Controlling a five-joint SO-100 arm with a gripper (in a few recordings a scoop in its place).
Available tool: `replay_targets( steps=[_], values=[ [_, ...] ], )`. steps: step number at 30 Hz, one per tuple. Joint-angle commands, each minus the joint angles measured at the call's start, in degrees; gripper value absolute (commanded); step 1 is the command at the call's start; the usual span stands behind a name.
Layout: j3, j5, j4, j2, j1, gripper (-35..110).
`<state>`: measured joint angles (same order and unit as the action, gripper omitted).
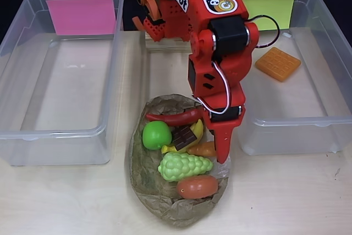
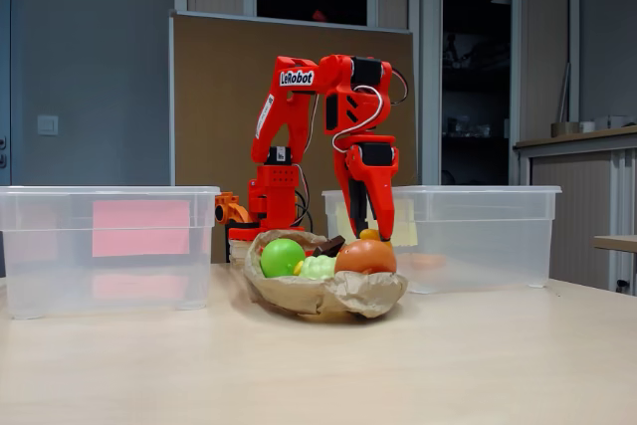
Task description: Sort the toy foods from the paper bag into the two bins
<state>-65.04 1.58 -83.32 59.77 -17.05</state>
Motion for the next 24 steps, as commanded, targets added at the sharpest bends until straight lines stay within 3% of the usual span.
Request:
replay_targets(
  steps=[1, 11, 24],
  values=[
    [3.43, 1.14, -0.7, -0.26, -0.62, 28],
    [4.66, 2.81, 0.0, -3.87, 0.0, 24],
    [2.55, 5.27, 0.44, -1.23, -0.09, 4]
  ],
)
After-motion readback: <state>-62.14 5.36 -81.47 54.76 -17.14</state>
